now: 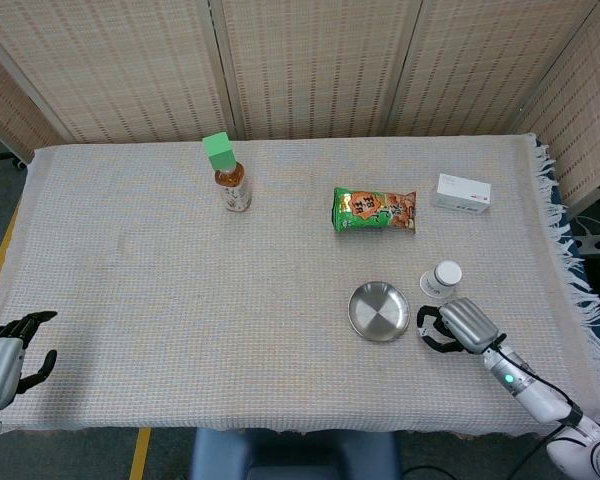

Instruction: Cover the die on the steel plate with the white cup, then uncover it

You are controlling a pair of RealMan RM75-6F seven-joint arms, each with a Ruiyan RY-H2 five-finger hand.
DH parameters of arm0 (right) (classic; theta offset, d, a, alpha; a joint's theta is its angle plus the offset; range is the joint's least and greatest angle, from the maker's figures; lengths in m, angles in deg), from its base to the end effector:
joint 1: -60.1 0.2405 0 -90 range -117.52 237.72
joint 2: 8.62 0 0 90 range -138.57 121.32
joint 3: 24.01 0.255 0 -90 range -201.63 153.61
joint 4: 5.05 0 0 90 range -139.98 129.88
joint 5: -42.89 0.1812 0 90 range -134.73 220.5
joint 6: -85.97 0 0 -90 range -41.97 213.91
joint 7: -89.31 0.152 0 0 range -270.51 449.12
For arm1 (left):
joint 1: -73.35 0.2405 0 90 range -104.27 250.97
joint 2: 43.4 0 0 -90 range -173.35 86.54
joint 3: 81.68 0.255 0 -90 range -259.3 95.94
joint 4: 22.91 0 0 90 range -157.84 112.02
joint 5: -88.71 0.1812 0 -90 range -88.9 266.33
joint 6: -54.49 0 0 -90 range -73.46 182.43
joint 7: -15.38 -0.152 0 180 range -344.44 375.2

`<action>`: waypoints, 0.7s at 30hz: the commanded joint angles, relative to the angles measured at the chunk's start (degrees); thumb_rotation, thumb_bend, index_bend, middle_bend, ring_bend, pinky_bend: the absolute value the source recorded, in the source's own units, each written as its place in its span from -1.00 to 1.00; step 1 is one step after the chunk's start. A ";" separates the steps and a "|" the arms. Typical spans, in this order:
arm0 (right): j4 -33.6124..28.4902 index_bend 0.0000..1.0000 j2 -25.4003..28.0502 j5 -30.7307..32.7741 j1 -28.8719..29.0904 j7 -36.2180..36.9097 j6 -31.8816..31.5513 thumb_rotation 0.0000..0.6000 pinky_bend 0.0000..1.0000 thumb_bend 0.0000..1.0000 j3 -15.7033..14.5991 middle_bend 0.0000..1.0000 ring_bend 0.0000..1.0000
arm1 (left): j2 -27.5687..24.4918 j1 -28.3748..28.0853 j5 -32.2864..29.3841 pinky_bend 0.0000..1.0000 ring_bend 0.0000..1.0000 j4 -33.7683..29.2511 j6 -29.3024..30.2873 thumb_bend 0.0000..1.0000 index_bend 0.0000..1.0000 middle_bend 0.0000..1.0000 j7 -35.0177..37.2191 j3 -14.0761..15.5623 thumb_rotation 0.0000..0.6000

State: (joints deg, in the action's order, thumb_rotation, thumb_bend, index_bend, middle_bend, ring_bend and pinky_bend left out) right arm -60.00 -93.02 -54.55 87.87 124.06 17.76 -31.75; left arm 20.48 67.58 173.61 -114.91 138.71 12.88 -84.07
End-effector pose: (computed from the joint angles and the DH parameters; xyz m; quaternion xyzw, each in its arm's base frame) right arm -0.2990 -0.2830 0.0563 0.7360 -0.4454 0.3806 0.3393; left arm -0.3011 0.1899 0.1847 -0.6057 -0.3775 -0.3686 0.5957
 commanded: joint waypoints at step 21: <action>-4.19 -0.15 -3.40 3.98 8.01 -6.30 11.50 1.00 0.96 -0.57 4.56 0.98 0.68 | -0.36 0.24 0.03 -0.20 -0.37 0.17 0.32 -0.20 -0.52 -0.46 1.35 -0.11 1.00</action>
State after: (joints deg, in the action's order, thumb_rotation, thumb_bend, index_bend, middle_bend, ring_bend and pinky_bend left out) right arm -64.15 -96.46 -50.53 95.88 117.75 29.31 -27.14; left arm 20.12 67.82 173.64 -114.74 139.03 14.23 -84.18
